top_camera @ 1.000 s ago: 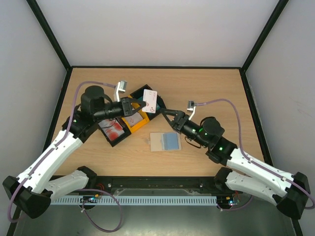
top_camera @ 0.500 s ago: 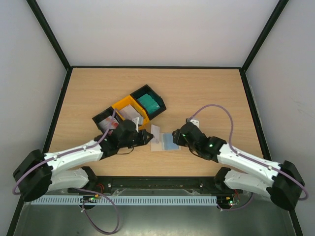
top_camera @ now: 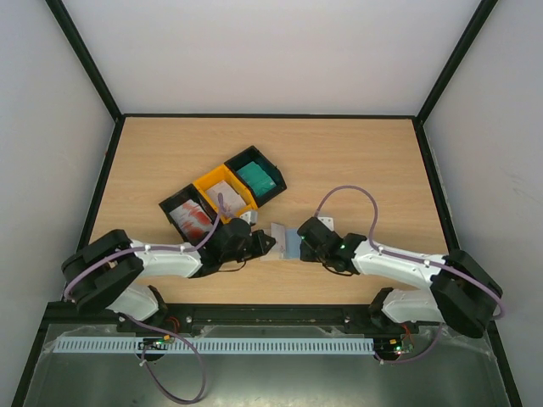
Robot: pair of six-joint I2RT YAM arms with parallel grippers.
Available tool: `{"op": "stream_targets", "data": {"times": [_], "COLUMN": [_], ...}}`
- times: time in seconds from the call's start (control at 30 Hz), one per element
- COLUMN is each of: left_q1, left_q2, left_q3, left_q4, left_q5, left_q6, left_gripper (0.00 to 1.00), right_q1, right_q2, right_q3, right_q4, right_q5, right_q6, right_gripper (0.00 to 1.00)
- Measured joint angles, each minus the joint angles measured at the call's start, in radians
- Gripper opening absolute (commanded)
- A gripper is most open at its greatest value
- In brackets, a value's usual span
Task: Put the credit cards into the card holder
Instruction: Insert the credit card into the card holder.
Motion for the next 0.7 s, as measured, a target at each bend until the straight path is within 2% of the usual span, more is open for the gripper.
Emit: {"op": "stream_targets", "data": {"times": [0.23, 0.7], "left_q1": [-0.003, -0.010], "left_q2": [0.072, 0.148], "left_q3": [-0.003, -0.033], "left_q4": [0.101, 0.209], "left_q5": [-0.020, -0.030], "left_q6": [-0.034, -0.113], "left_gripper": [0.02, 0.02], "right_q1": [0.000, 0.000], "right_q2": [0.093, 0.092], "right_q3": [-0.003, -0.037], "right_q4": [0.023, 0.073], "right_q5": [0.006, 0.005], "right_q6": [-0.011, 0.009], "right_gripper": [0.46, 0.41]}}
